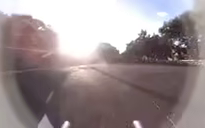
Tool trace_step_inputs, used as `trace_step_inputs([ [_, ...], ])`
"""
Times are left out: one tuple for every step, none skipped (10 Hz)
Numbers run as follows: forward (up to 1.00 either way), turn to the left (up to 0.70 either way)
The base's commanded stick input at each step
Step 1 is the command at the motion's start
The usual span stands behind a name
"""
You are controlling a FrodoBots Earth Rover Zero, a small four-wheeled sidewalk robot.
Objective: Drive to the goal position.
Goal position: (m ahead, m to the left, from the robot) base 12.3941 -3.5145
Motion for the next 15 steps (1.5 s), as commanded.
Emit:
trace_step_inputs([
  [0.70, -0.13],
  [0.70, -0.02],
  [0.70, 0.02],
  [0.70, 0.01],
  [0.70, 0.00],
  [0.70, -0.18],
  [0.70, -0.06],
  [0.70, 0.01],
  [0.70, -0.08],
  [0.70, -0.16],
  [0.70, -0.28],
  [0.70, -0.28],
  [0.70, -0.28],
  [0.70, 0.03],
  [0.70, 0.03],
])
